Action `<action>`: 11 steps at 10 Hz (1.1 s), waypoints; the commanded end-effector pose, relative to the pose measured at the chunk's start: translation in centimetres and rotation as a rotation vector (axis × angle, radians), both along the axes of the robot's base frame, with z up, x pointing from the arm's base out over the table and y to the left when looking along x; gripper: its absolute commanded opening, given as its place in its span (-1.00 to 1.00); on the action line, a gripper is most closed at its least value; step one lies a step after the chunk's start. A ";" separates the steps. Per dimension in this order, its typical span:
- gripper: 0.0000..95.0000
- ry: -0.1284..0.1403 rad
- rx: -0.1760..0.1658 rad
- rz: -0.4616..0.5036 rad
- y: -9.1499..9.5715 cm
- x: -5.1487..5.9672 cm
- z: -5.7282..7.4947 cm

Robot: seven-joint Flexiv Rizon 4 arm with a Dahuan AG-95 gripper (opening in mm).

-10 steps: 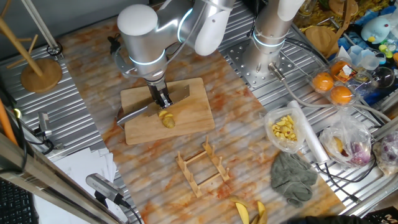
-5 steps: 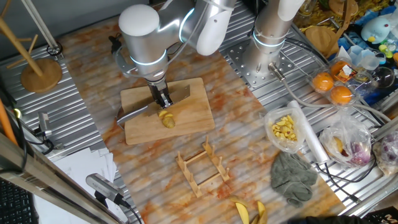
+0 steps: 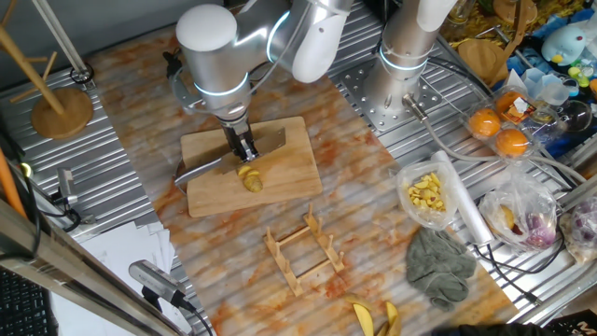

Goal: Chop the potatoes

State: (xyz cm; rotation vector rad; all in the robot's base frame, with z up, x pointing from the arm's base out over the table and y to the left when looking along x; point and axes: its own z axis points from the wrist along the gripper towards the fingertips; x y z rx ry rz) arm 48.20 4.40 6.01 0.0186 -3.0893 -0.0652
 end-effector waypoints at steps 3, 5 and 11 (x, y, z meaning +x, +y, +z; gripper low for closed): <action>-1.00 -0.001 -0.008 0.000 0.2 0.4 -0.8; -1.00 -0.005 -0.003 -0.003 0.1 0.6 -1.7; -1.00 -0.014 0.027 -0.001 0.4 0.4 -0.5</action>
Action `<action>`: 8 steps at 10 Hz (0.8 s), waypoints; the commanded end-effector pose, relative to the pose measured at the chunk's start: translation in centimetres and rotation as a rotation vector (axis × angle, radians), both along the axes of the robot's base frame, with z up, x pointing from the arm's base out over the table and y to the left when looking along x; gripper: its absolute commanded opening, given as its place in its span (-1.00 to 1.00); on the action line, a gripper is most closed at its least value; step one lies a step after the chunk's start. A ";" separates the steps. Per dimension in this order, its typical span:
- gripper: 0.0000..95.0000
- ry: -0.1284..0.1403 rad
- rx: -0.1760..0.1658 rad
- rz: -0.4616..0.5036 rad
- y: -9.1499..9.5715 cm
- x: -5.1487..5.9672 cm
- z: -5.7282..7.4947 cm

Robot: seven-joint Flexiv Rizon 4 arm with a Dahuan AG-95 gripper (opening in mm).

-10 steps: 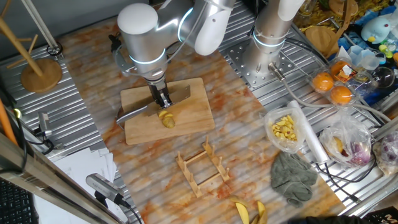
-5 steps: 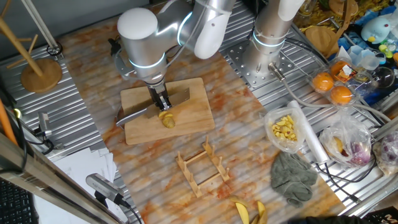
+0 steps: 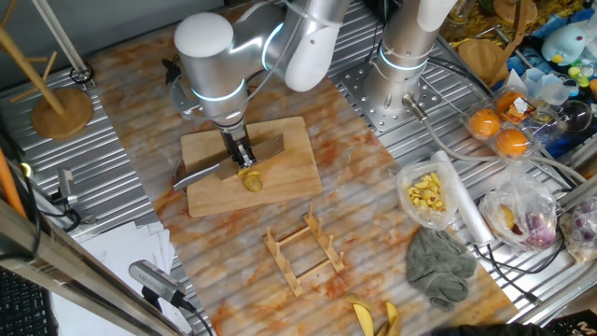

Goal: Chop the potatoes

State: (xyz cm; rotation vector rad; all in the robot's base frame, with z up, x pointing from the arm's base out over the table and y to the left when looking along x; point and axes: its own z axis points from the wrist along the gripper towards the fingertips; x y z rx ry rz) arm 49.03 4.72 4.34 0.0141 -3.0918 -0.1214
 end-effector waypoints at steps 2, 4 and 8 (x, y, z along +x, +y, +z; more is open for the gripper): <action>-1.00 -0.020 -0.017 0.014 -0.1 -0.8 1.9; -1.00 -0.021 -0.024 0.016 -0.4 -0.9 1.9; -1.00 -0.030 -0.030 0.012 -0.5 -0.6 1.3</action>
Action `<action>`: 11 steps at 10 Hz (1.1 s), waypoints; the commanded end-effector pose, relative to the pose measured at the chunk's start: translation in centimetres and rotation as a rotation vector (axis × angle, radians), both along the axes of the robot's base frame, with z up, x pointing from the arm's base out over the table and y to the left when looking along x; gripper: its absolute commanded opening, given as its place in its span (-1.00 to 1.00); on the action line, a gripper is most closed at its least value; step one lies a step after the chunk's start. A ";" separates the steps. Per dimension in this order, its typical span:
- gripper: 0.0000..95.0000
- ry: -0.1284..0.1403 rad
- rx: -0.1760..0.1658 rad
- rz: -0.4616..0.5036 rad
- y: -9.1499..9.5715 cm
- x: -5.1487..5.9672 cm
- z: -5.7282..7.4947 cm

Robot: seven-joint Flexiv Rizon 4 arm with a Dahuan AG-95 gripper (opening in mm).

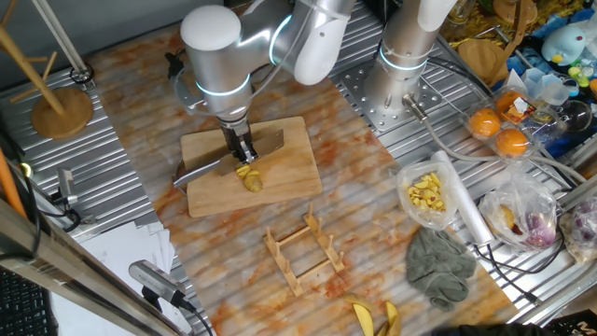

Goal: Chop the potatoes

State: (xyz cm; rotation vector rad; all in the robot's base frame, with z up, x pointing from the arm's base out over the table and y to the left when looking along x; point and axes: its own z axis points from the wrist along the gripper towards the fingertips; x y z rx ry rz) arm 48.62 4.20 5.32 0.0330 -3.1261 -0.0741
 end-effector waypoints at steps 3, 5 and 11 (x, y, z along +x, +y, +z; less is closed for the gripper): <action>-1.00 0.001 0.000 0.001 0.0 -0.3 0.6; -1.00 0.001 -0.005 -0.021 -0.3 -0.2 0.9; -1.00 -0.001 -0.009 -0.062 -0.5 0.2 0.2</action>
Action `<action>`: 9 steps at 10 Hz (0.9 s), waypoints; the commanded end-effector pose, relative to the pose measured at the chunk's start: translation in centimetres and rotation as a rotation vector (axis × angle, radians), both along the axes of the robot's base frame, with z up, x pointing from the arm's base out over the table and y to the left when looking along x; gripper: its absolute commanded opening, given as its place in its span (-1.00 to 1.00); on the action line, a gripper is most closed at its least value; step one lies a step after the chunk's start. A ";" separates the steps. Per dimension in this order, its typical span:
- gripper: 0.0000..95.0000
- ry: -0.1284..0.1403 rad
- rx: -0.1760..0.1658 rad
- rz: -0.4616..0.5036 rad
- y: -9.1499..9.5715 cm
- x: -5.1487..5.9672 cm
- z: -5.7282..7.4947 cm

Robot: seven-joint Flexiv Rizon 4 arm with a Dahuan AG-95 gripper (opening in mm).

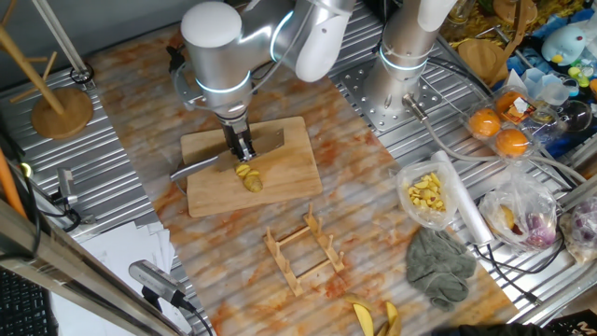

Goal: Chop the potatoes

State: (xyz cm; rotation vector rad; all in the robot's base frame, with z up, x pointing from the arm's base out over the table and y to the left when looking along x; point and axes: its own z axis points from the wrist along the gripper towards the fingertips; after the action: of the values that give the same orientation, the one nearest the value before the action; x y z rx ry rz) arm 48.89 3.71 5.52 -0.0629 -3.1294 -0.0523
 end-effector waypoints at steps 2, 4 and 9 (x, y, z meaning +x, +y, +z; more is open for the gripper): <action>-1.00 0.004 0.013 -0.003 0.0 0.1 -0.5; -1.00 -0.004 0.029 -0.010 0.1 0.5 -1.7; -1.00 -0.005 0.040 0.001 0.5 0.2 -1.3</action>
State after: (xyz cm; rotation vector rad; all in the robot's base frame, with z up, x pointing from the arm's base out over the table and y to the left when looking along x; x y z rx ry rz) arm 49.15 4.18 4.14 -0.0558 -3.1259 -0.1042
